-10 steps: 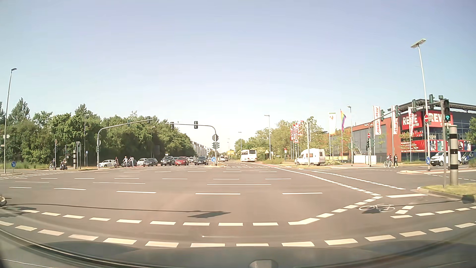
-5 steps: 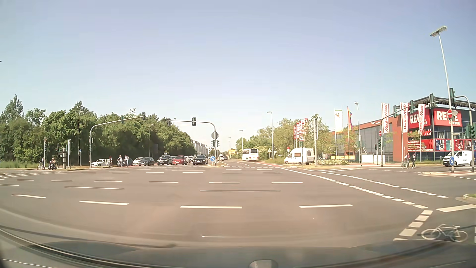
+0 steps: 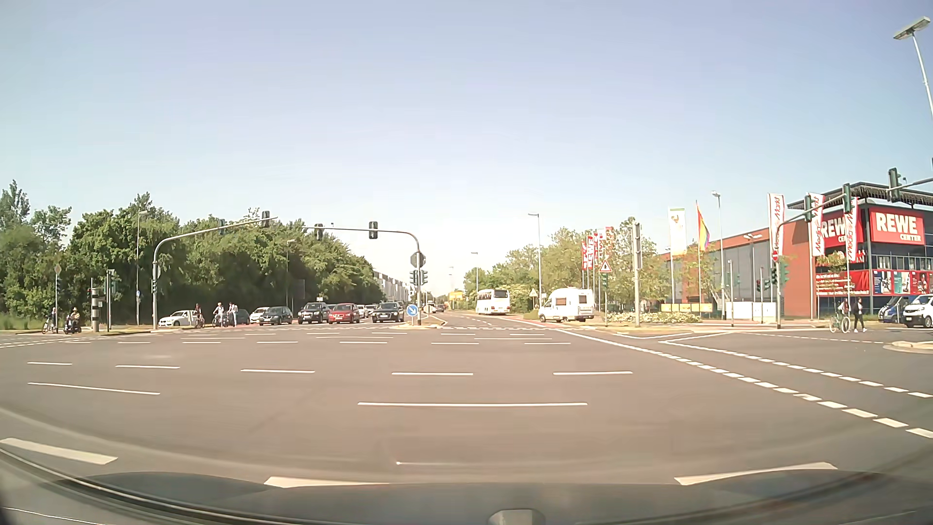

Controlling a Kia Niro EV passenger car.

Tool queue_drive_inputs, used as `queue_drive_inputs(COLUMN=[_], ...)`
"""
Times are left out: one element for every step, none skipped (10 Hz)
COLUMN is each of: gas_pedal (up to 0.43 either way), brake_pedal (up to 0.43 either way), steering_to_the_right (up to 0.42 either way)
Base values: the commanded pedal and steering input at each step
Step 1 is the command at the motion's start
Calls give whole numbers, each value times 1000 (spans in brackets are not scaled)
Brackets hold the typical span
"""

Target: Follow the waypoints while adhering to traffic rules and regulations

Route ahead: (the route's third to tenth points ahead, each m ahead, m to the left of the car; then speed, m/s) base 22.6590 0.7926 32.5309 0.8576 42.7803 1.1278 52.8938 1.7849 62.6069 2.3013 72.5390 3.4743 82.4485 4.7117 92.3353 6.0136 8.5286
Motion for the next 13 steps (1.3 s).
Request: queue_drive_inputs(gas_pedal=[642, 661, 689, 701, 720, 752, 752, 760, 760, 760, 760, 760, 760], brake_pedal=[0, 0, 0, 0, 0, 0, 0, 0, 0, 0, 0, 0, 0], steering_to_the_right=[-1, -1, -1, -1, -2, -3, -3, -4, -4, -5, -6, -6, -7])
